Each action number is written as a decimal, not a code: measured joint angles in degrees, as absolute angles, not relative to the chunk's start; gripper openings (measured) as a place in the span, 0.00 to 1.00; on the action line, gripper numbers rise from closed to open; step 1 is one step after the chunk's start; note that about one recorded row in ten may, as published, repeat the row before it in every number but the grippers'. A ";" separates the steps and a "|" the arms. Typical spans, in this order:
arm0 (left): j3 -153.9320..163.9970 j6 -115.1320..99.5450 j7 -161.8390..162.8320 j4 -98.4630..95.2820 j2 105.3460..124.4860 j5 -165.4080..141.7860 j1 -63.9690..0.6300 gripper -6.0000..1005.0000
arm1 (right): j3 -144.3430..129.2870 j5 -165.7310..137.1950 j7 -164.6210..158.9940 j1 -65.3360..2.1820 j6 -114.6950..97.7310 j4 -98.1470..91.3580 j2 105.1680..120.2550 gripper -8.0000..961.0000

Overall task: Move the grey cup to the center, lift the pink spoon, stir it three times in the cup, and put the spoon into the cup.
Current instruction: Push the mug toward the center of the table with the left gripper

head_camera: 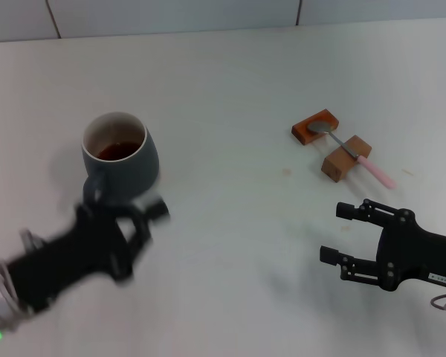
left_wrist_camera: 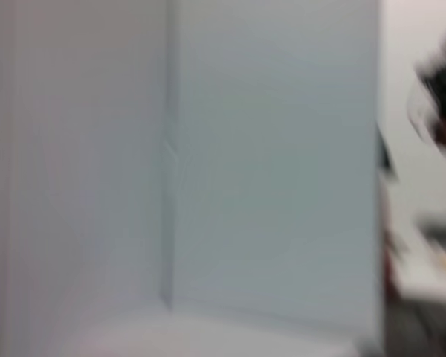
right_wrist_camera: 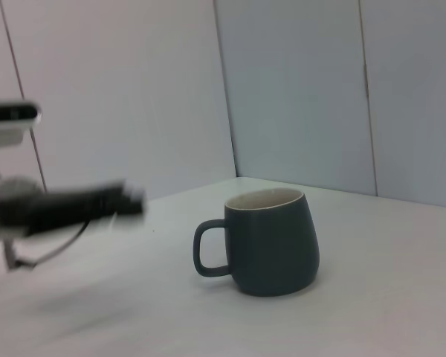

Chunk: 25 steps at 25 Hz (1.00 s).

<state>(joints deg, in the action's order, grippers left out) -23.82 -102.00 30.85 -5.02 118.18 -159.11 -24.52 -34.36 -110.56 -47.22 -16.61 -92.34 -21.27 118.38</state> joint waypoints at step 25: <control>-54.66 -69.93 -13.53 0.87 118.44 -152.57 -25.72 0.00 | -33.84 -110.20 -47.19 -16.97 -92.25 -21.27 118.74 0.82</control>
